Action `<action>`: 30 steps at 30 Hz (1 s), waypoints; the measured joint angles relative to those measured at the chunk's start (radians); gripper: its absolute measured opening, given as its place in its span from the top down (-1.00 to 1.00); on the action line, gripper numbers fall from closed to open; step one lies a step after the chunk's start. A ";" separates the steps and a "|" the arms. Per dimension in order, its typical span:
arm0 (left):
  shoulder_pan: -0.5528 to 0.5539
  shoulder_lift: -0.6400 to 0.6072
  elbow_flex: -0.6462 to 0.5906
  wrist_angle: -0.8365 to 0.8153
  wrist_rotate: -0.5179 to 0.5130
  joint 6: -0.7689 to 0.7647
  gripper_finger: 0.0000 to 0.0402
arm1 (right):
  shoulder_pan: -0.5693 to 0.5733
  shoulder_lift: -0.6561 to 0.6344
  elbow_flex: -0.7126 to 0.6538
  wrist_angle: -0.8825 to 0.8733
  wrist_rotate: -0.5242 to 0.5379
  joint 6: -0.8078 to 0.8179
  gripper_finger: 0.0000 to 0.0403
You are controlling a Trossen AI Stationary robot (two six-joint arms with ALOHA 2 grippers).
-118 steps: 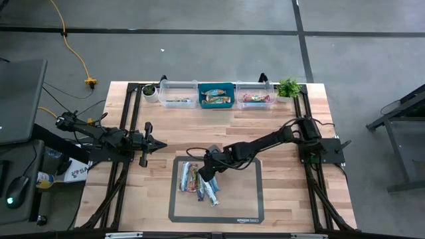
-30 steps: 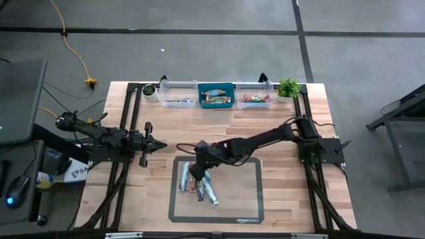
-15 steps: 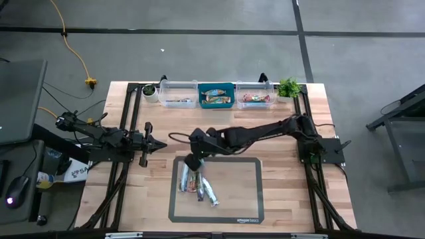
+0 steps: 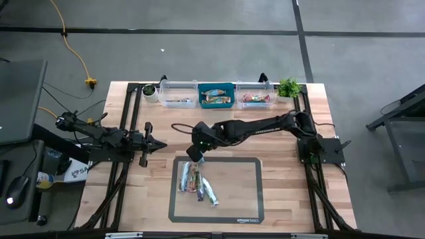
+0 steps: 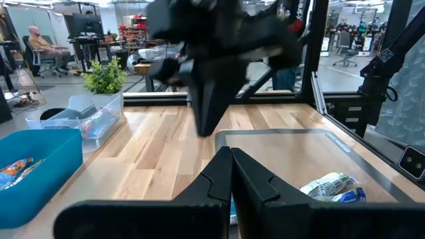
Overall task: Pick and place Granola Bars by type
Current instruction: Put the yellow granola bar into the blue bin
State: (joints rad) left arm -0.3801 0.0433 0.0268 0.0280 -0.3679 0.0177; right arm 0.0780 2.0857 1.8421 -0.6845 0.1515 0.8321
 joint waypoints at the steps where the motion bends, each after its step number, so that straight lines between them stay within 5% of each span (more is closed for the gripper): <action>1: 0.000 0.000 0.000 0.000 0.000 0.000 0.99 | -0.008 0.000 -0.022 0.025 -0.023 0.002 0.99; 5: 0.000 0.000 0.000 0.000 0.000 0.000 0.99 | -0.029 0.000 -0.140 0.161 -0.101 0.020 0.84; 13: 0.000 0.000 0.000 0.000 0.000 0.000 0.99 | -0.046 0.001 -0.341 0.468 -0.139 0.113 0.17; 18: 0.000 0.000 0.000 0.000 0.000 0.000 0.99 | -0.053 0.001 -0.375 0.488 -0.112 0.111 -0.15; 30: 0.000 0.000 0.000 0.000 0.000 0.000 0.99 | -0.073 0.003 -0.367 0.480 -0.092 0.127 -0.25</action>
State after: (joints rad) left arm -0.3798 0.0434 0.0268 0.0277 -0.3679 0.0177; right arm 0.0051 2.0886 1.4750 -0.2040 0.0596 0.9586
